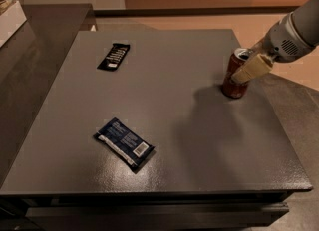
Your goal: Move coke can near rxbar blueberry
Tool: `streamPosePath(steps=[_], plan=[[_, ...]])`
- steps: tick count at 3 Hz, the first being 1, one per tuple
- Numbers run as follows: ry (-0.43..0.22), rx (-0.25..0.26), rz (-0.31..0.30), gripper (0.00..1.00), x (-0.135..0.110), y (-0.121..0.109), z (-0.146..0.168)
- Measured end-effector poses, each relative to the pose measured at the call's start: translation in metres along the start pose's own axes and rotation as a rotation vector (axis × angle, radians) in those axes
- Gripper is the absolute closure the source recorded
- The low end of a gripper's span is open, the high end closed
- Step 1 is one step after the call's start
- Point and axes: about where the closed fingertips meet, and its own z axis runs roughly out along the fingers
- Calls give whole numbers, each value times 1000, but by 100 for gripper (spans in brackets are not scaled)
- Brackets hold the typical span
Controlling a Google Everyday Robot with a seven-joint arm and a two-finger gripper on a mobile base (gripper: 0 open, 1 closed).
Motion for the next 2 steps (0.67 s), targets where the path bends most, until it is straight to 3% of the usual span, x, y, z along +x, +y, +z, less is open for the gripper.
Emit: streamPosePath(steps=[1,2], plan=[[-22,-35,-27,94,-9,18,-4],[-48,-67,-65,100,-23,40,-12]])
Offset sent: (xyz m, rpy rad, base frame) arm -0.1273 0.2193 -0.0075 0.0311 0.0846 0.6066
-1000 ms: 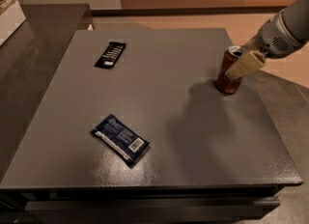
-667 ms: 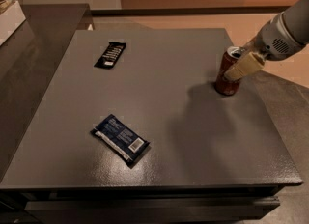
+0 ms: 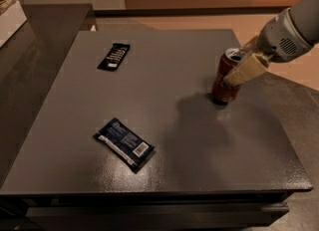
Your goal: Move coke can near rxbar blueberry
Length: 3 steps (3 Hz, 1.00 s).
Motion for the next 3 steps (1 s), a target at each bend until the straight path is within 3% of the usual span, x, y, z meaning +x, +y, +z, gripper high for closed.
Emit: streamPosePath(steps=[1,2,3], plan=[[-25,-60,-65,100,-22,31,0],[-68,-182,-198,100,-64,93,4],[-39,-249,-289,100,-81,129,35]])
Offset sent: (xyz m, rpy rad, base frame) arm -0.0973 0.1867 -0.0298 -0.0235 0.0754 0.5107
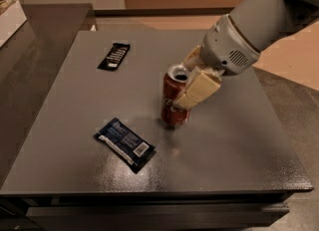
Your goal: Move coke can near rxbar blueberry
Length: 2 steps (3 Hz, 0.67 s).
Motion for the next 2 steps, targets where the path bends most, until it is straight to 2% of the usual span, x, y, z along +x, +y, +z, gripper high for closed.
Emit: streamPosePath(steps=[1,2], plan=[[34,-42,-33,100,-5,9,30],[50,-56,-43,100,-7,10,45]])
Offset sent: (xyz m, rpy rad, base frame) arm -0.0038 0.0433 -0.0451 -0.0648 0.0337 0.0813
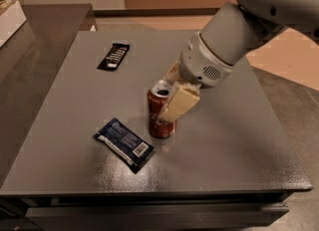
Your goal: Move coke can near rxbar blueberry
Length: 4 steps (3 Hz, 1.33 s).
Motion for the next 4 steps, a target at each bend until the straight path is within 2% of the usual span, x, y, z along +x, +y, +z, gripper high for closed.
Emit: streamPosePath(steps=[1,4], plan=[[-14,9,-2,82,-5,-2,-1],[-19,21,-5,13,-7,1,1]])
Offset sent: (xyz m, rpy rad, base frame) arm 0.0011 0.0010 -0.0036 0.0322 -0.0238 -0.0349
